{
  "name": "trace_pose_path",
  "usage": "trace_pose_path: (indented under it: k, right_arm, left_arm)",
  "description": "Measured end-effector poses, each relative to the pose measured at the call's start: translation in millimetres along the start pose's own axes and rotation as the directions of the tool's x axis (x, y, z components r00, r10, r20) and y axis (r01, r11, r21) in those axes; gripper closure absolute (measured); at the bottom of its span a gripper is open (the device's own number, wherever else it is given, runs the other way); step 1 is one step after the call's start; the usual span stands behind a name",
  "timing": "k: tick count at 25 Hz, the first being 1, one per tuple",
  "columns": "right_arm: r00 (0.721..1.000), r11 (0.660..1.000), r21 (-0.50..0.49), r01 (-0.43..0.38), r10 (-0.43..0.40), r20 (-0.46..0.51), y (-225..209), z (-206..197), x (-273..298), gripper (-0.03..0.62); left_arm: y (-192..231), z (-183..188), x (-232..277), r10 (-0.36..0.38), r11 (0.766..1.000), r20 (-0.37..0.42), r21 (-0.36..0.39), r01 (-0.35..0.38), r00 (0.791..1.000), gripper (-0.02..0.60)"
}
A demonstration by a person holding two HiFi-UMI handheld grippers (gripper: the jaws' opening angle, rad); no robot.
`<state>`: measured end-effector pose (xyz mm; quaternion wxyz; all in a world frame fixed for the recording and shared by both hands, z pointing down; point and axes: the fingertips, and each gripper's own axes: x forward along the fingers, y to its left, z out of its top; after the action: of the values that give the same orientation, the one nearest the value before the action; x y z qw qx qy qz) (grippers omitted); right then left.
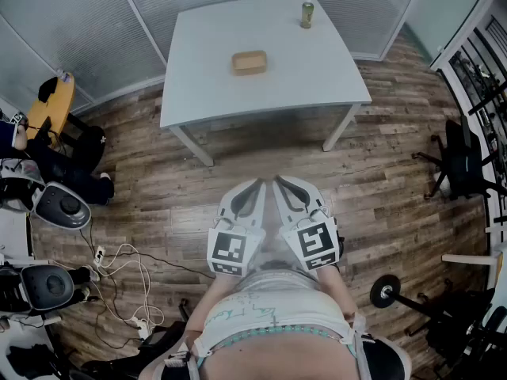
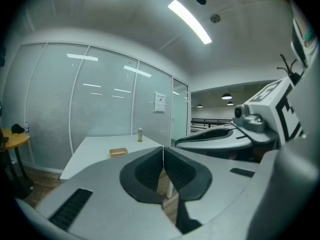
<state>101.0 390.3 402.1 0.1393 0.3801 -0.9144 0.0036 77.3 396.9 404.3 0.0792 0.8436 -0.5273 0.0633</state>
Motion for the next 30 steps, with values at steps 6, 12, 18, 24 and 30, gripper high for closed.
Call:
trace_pose_path:
  k: [6,12,18,24,30]
  right_arm:
    - [0.997,0.998,0.06,0.022,-0.026,0.075,-11,6,-7,0.592]
    - [0.997,0.997,0.074,0.001,-0.007,0.072,-19,0,-10,0.592]
    - [0.999,0.997,0.072,-0.023,0.02,0.039,-24,-16,-7,0.592]
    - [0.997,0.992,0.116,-0.057,0.051,0.054,-27,-12,10,0.592]
    - [0.997,0.994,0.091,-0.054,0.05,0.051,-39,-6,50,0.592]
  left_arm:
    - [-6,0,3,0.002,1.0,0.005,0.003,-0.003,1.0,0.577]
    - [-12,0,11,0.011,1.0,0.006,0.006,-0.011,1.0,0.577]
    - [-13,2,12,0.029,1.0,0.019,-0.001,-0.029,0.999,0.577]
    - [2,-3,23,0.045,0.998,0.001,-0.031,-0.045,0.999,0.577]
    - [36,-9,53,0.036,0.998,-0.019,-0.06,-0.037,0.999,0.577]
